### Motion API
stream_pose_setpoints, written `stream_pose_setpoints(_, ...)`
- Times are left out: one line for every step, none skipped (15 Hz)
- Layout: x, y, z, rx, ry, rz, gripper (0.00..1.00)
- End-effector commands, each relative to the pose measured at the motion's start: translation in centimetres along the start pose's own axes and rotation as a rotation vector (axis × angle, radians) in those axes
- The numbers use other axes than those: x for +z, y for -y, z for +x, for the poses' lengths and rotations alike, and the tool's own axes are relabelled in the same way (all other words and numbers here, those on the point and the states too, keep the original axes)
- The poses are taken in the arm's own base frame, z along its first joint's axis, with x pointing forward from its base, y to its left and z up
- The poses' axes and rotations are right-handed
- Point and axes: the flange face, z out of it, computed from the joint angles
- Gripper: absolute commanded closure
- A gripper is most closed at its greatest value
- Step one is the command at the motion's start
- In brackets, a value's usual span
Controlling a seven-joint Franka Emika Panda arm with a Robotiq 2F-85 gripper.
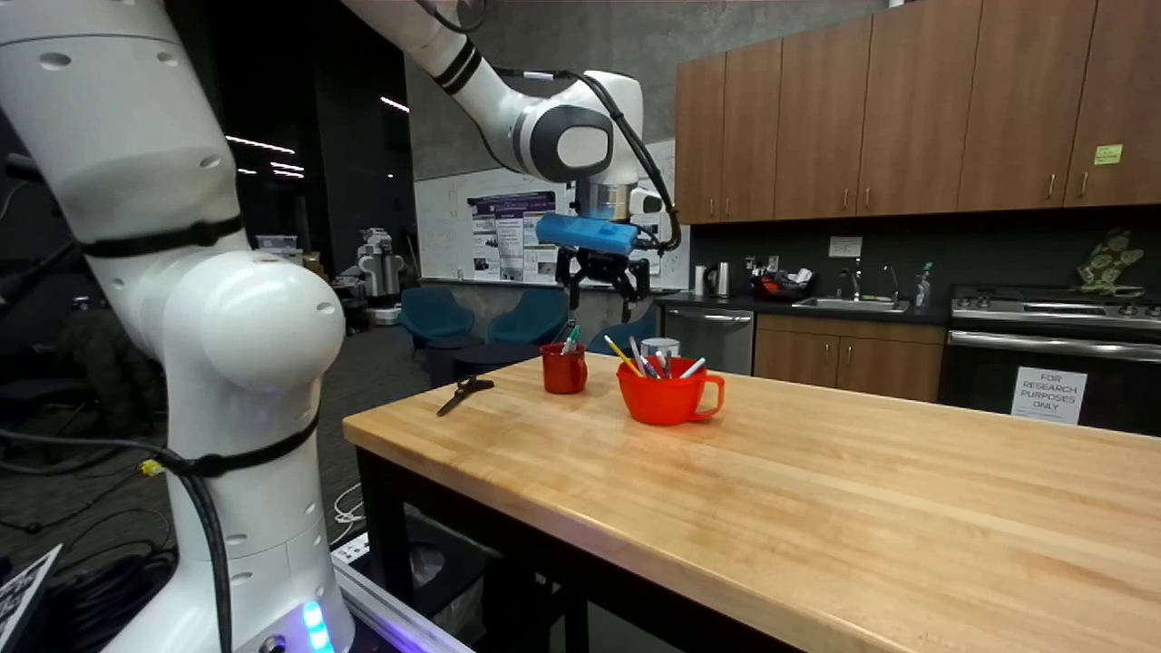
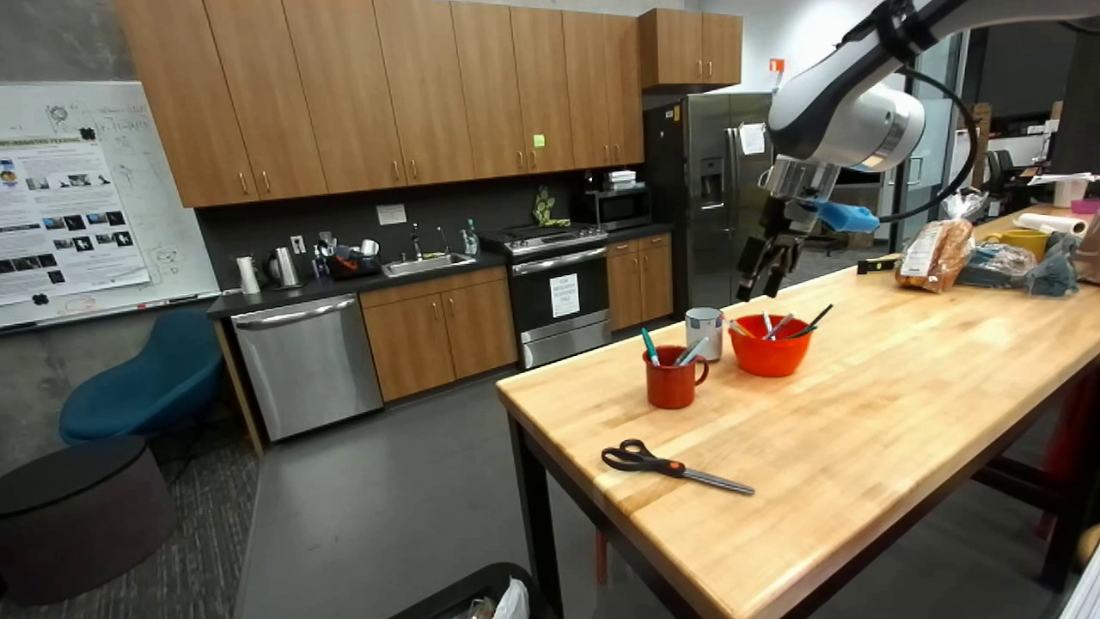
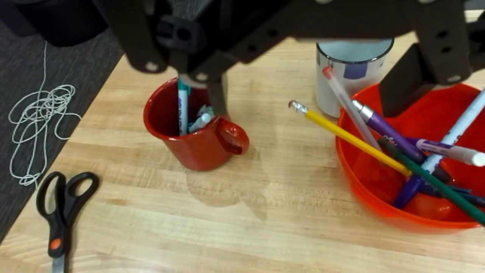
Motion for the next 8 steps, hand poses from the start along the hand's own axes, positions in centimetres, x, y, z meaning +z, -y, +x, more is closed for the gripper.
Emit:
stream_pose_setpoints(0.8,1.4,-1.6,-0.009,-0.06,0.014,0.0)
stream_pose_setpoints(1.5,1.7,-1.7,-0.008,-0.066,0.016,0.0)
stream_pose_setpoints(2.3,2.2,-1.7,-0.005,-0.074,0.021,0.0)
stream_pose_setpoints(2.9,2.7,-1.6,-0.004,-0.079,0.026,0.0)
stream_pose_setpoints(3.5,3.2,-1.6,-0.007,-0.083,0.028,0.0)
stream_pose_setpoints(4.2,3.9,-1.4,-0.013,-0.085,0.028,0.0)
stream_pose_setpoints(4.7,4.6,-1.2,-0.022,-0.089,0.027,0.0)
stream_pose_setpoints(5.1,5.2,-1.0,-0.032,-0.094,0.026,0.0)
